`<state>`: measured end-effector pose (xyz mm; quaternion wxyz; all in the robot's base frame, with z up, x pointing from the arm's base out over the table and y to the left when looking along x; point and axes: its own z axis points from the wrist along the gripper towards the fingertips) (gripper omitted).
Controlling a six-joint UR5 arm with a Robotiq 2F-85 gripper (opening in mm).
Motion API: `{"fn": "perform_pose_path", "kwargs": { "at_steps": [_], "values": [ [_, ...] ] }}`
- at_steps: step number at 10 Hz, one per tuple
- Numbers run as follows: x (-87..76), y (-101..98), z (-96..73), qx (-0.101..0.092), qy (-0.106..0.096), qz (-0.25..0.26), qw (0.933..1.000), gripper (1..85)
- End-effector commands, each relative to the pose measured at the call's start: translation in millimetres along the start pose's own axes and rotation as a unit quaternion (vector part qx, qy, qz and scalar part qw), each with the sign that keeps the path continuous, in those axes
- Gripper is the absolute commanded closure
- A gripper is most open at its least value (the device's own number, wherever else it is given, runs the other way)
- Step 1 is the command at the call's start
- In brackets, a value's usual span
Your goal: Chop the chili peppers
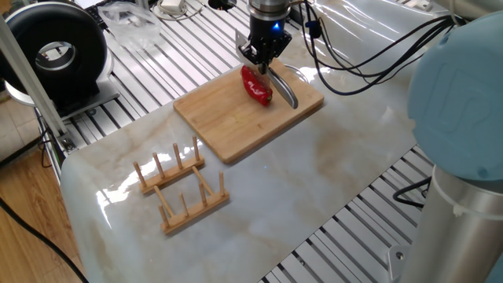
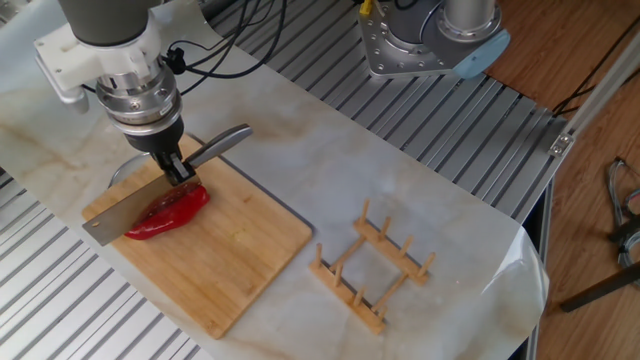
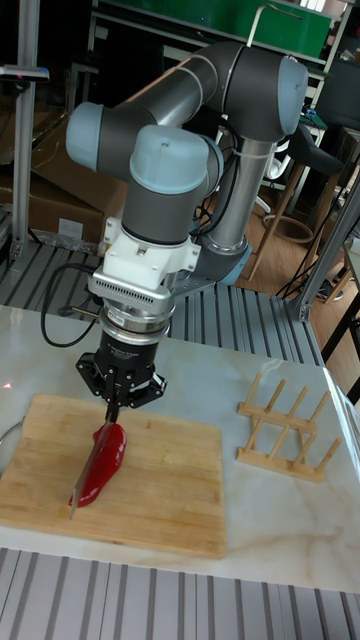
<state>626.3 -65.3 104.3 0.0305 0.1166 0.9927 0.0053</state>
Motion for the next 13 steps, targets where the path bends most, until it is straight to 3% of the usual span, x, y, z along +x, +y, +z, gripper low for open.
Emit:
{"fn": "perform_pose_path", "kwargs": {
  "at_steps": [1, 10, 13],
  "values": [
    [-0.8, 2.6, 0.2, -0.007, 0.0, 0.003, 1.0, 84.3],
    [10.5, 3.0, 1.6, -0.002, 0.019, 0.003, 0.9998, 84.3],
    [8.2, -0.8, 2.3, 0.003, 0.012, 0.001, 0.9999, 84.3]
  ]
}}
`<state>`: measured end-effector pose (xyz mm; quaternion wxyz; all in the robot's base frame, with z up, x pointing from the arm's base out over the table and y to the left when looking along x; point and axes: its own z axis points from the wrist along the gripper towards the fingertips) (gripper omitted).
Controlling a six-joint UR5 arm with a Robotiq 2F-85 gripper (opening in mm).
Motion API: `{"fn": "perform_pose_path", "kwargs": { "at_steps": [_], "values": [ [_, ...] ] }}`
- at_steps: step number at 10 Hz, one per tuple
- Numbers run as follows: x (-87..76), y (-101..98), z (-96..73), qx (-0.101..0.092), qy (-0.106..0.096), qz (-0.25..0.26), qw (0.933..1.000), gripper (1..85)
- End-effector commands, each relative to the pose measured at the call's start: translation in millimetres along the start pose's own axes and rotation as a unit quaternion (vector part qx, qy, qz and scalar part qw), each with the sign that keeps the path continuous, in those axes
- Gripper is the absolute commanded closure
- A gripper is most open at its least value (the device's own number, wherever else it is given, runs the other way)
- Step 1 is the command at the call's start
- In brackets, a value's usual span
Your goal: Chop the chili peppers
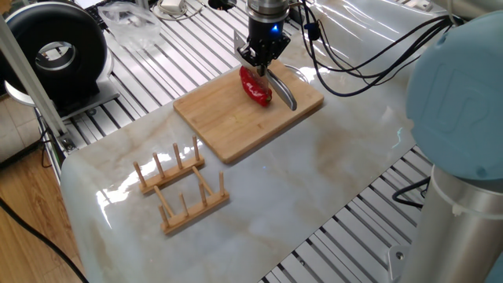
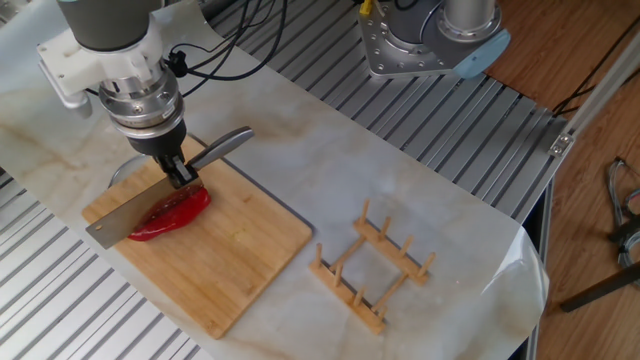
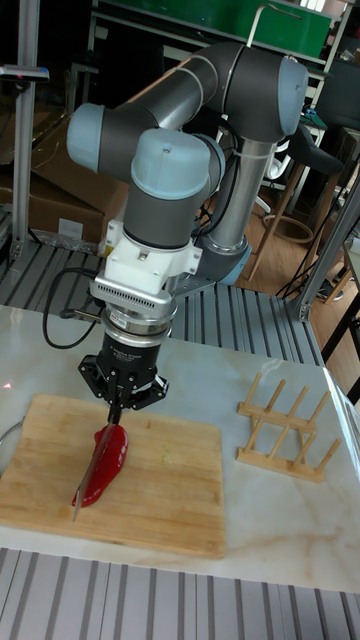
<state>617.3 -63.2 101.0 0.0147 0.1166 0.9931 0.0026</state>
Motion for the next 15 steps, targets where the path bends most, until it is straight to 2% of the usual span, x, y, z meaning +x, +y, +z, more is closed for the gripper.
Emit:
{"fn": "perform_pose_path", "kwargs": {
  "at_steps": [1, 4, 15],
  "values": [
    [-3.0, -2.6, -0.2, 0.002, -0.007, -0.001, 1.0, 84.3],
    [-6.0, -2.4, 1.4, 0.004, -0.013, -0.003, 0.9999, 84.3],
    [-6.0, 6.2, 5.2, 0.003, -0.014, 0.001, 0.9999, 84.3]
  ]
}}
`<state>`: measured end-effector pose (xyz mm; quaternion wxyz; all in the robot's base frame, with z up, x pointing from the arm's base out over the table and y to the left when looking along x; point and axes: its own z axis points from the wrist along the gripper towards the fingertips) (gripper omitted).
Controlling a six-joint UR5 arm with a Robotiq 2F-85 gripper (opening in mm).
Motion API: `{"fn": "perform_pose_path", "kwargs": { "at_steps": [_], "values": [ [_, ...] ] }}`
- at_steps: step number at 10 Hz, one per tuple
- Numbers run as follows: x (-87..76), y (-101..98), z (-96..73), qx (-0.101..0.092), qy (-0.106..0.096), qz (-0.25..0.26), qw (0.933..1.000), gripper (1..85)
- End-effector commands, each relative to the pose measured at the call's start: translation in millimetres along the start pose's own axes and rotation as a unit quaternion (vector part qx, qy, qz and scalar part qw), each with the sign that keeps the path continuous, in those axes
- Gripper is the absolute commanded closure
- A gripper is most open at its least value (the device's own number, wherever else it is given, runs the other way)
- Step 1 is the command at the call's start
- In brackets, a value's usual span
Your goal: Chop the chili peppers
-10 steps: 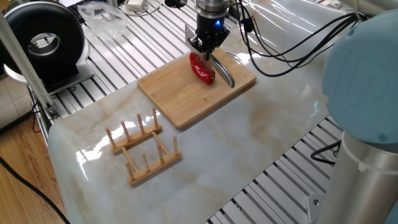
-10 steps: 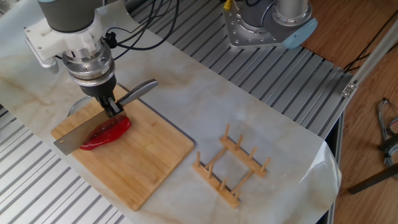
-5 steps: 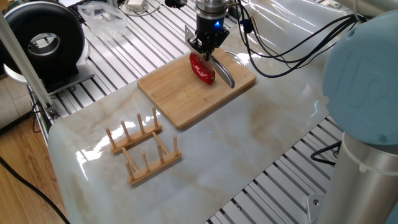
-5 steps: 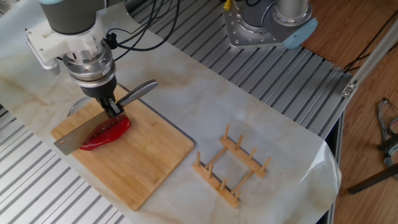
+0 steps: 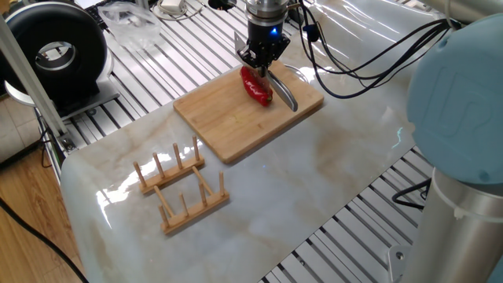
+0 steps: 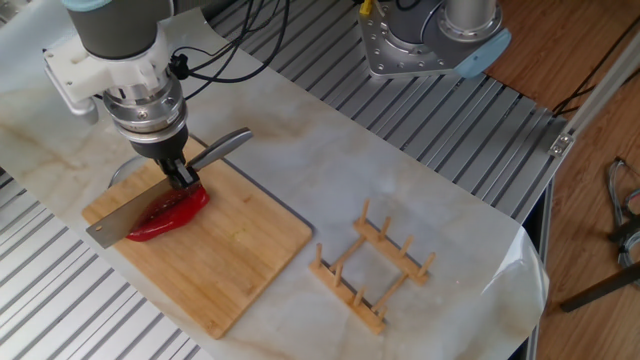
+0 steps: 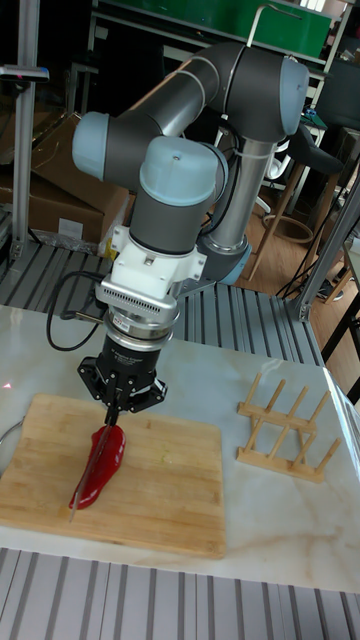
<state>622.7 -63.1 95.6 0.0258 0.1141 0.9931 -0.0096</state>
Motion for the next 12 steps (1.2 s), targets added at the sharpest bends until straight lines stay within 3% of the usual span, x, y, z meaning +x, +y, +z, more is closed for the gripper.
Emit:
{"fn": "perform_pose_path", "kwargs": {
  "at_steps": [1, 12],
  "values": [
    [-1.0, 7.3, -0.8, -0.01, -0.001, 0.004, 0.9999, 84.3],
    [-6.9, 20.0, 1.1, -0.032, -0.011, 0.003, 0.9994, 84.3]
  ]
}}
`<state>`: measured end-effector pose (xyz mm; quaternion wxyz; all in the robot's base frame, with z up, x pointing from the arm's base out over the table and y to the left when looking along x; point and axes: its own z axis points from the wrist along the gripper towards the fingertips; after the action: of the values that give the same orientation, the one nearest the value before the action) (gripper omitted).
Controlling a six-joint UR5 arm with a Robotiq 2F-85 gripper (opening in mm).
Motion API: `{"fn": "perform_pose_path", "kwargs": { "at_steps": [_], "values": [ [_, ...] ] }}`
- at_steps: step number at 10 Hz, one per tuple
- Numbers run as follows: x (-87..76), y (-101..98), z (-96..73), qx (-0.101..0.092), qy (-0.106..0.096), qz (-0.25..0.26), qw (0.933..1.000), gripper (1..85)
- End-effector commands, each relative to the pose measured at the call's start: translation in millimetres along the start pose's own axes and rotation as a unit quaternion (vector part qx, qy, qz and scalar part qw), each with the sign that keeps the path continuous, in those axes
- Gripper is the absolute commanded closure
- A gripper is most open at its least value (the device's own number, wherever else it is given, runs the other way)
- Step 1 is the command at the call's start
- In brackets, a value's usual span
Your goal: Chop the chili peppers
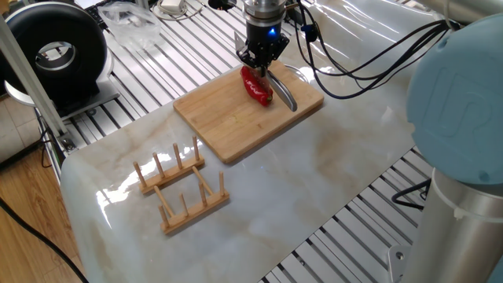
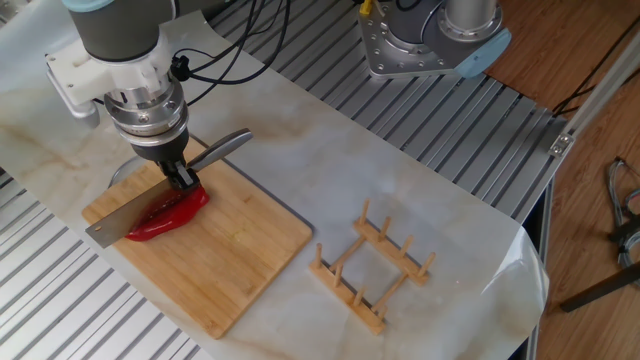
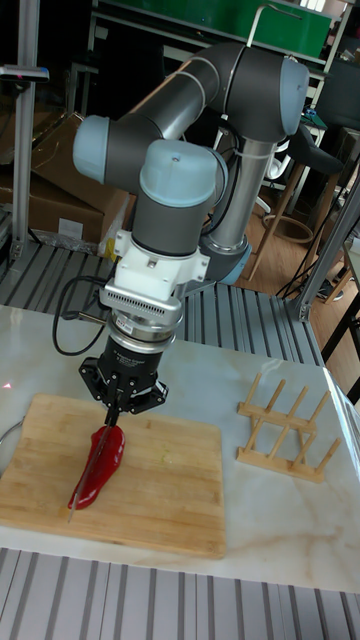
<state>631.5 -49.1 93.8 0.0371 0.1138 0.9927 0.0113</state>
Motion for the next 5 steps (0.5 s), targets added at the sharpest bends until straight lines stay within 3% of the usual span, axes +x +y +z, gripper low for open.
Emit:
{"fn": "perform_pose_path", "kwargs": {
  "at_steps": [1, 5],
  "values": [
    [-1.0, 5.9, -2.2, -0.013, -0.002, 0.002, 0.9999, 84.3],
    [-1.1, 8.6, -4.5, -0.021, -0.003, 0.001, 0.9998, 84.3]
  ]
}}
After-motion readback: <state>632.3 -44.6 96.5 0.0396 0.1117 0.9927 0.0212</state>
